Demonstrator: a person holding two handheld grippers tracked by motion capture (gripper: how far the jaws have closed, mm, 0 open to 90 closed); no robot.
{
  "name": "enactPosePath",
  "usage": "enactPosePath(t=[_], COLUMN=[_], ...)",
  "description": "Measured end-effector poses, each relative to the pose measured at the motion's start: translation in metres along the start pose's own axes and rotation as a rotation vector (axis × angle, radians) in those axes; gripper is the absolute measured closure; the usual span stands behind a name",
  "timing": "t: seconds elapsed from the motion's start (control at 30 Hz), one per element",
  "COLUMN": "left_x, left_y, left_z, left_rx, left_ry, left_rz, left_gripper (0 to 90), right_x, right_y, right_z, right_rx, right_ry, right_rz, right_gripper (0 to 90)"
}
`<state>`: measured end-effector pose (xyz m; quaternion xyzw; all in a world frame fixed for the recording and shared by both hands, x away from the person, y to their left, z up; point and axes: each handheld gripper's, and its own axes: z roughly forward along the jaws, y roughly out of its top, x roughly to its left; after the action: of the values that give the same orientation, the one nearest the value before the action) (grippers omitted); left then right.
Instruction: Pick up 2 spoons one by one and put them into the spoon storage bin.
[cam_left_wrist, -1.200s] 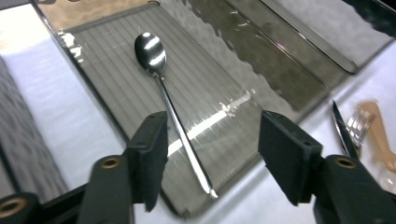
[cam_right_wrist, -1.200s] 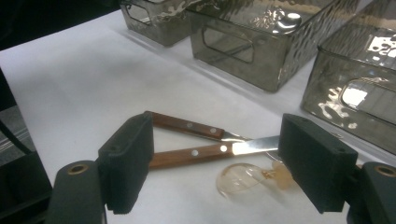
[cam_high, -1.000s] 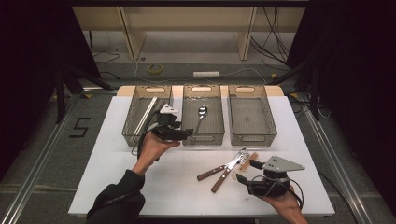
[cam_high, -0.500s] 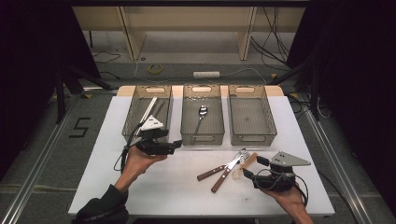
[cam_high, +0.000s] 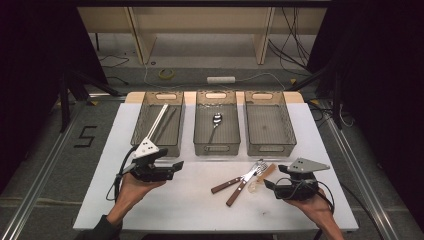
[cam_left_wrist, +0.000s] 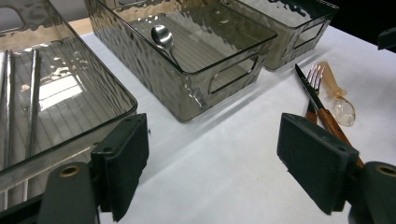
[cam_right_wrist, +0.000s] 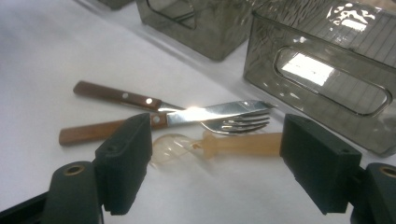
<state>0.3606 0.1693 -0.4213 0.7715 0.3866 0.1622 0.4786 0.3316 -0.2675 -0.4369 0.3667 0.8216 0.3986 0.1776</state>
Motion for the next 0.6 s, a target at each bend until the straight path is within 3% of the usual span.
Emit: enactPosePath(t=[0.33, 0.6], left_x=[-0.005, -0.01], left_y=[-0.008, -0.012], left_z=[-0.011, -0.016], left_rx=[-0.012, -0.02], left_ry=[0.003, 0.0], left_rz=[0.006, 0.021], left_gripper=[23.3, 22.3], right_x=[0.003, 0.005], right_y=[0.01, 0.019], right_z=[0.006, 0.019], right_rx=[0.094, 0.206], right_ry=[0.012, 0.038], right_rz=[-0.15, -0.294], right_gripper=[26.5, 26.8])
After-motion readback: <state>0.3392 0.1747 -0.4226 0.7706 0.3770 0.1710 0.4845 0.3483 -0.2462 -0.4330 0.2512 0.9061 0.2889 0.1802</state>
